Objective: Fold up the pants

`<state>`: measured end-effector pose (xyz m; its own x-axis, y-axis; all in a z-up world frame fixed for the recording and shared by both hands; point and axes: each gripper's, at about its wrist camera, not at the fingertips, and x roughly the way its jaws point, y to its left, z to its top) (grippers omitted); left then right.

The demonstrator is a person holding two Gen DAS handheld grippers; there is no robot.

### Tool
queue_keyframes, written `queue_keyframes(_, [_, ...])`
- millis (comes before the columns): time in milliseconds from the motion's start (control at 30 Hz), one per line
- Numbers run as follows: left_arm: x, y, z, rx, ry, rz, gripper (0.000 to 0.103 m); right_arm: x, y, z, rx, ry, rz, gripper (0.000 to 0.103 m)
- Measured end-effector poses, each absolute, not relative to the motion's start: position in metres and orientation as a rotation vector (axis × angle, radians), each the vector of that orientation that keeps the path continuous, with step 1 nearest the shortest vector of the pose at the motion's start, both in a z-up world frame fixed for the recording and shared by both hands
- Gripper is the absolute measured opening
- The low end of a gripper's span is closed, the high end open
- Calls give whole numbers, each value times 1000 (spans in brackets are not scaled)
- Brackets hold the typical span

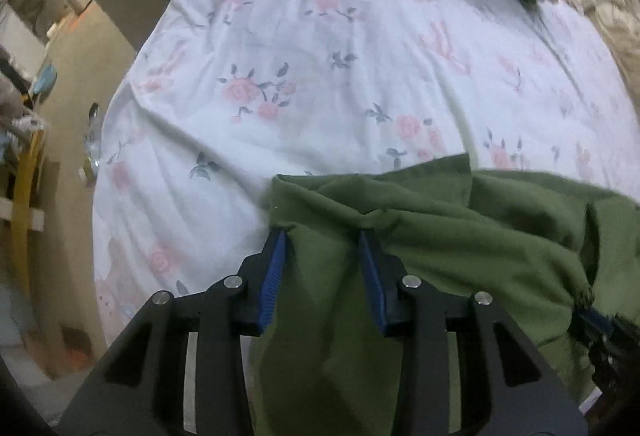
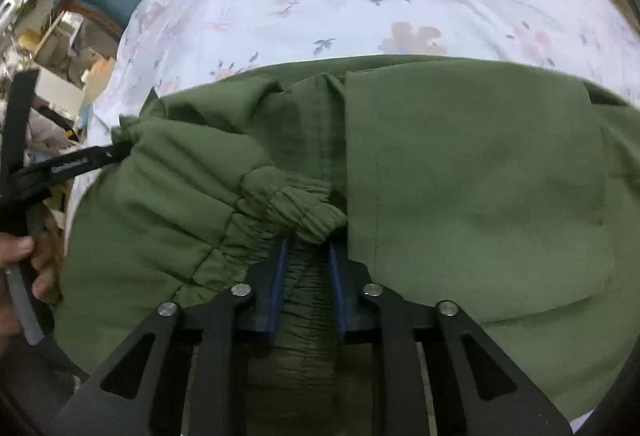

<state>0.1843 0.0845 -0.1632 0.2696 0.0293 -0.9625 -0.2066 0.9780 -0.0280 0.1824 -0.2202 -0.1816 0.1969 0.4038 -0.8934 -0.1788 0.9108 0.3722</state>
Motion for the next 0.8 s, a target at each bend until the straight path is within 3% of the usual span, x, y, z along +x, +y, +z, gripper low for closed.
queue_keyframes(200, [164,97,-119,-224,1285,78,34,148,-203,-128,220,1224,697,27])
queue_keyframes(333, [143,78,-127,-125,1334,19,34,123,-160,-152,62,1348,773,27])
queue_keyframes(400, [145,75,-145,-126,1362,42,34,111,-151,-183,-75,1434,725,21])
queue_keyframes(500, [142,74,-148,-145,1371,77,34,103,-158,-178,-46,1414,716,21])
queue_keyframes(567, [137,71,-132,-167,1320,52,36,99,-179,-155,79,1349,694,34])
queue_keyframes(600, [133,69,-118,-183,1265,26,48,94,-195,-145,176,1311,667,44])
queue_keyframes(633, [129,69,-110,-190,1225,22,71,87,-214,-138,301,1280,634,72])
queue_keyframes(667, [123,66,-101,-198,1164,29,82,79,-228,-137,404,1269,610,93])
queue_keyframes(700, [119,63,-95,-204,1104,36,93,68,-245,-143,558,1269,580,96])
queue_keyframes(800, [118,45,-100,-176,1066,16,94,39,-272,-179,871,1317,470,96])
